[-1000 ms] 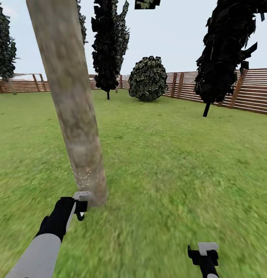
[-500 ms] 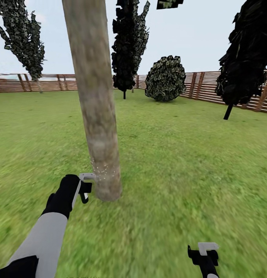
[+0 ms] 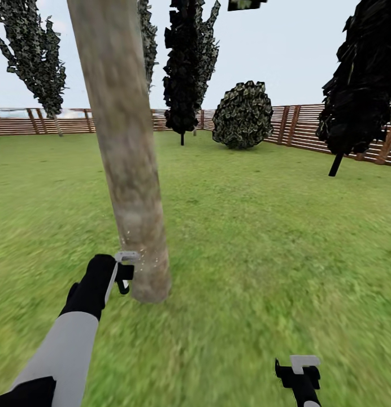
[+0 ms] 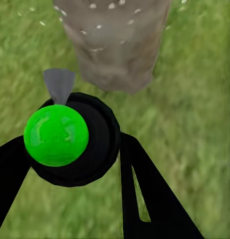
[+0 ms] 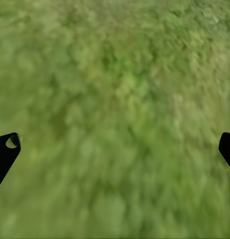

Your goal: In the garden, pick up the pesticide atomizer on the floor and spray pesticide onto both trees until each tree trunk is fully covered.

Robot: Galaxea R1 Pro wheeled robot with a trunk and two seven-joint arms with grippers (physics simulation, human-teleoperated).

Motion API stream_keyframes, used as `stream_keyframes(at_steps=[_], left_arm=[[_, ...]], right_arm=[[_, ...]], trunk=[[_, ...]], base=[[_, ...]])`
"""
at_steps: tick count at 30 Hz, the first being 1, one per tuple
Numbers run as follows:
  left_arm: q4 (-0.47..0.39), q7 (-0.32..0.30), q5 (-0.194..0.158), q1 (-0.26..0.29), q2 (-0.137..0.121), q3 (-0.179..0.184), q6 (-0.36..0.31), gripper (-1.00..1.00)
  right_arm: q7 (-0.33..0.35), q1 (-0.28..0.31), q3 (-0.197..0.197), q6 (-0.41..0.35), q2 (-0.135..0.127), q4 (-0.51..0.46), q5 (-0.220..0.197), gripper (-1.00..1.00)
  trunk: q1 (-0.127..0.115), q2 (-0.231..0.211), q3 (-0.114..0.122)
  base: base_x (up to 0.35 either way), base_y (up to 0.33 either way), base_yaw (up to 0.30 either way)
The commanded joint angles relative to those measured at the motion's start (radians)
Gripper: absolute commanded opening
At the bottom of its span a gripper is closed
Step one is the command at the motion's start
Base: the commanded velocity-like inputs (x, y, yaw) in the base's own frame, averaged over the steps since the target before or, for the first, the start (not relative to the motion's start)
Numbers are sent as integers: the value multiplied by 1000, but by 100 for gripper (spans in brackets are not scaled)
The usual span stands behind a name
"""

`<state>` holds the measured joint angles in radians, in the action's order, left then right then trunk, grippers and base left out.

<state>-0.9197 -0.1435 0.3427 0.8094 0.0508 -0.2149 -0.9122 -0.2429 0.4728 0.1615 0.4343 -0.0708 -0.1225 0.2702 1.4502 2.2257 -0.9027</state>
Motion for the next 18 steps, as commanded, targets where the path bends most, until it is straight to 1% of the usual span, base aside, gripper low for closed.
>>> stream_keyframes(at_steps=[1, 3, 12, 14, 18], left_arm=[[-8, -10, 10, 1, 1, -4, -4, -100], [-20, -10, 11, 1, 1, -3, -6, -100], [-22, -10, 12, 1, 1, -3, -11, -100], [-22, -10, 12, 0, 1, -3, -11, -100], [-22, -10, 13, 0, 0, -2, -12, -100]], right_arm=[[-3, 1, 7, 3, 0, 1, 11, 100], [-3, 1, 7, 3, 0, 1, 11, 100], [-2, 1, 7, 3, 1, 1, 11, 100], [-3, 1, 7, 3, 2, 1, 11, 100], [-2, 1, 7, 3, 2, 1, 11, 100]], trunk=[[0, 0, -1], [0, 0, -1], [0, 0, -1], [0, 0, -1], [0, 0, -1]], base=[[12, -276, 0], [5, -278, 0], [0, -279, 4], [0, -279, 165], [0, -279, 251]])
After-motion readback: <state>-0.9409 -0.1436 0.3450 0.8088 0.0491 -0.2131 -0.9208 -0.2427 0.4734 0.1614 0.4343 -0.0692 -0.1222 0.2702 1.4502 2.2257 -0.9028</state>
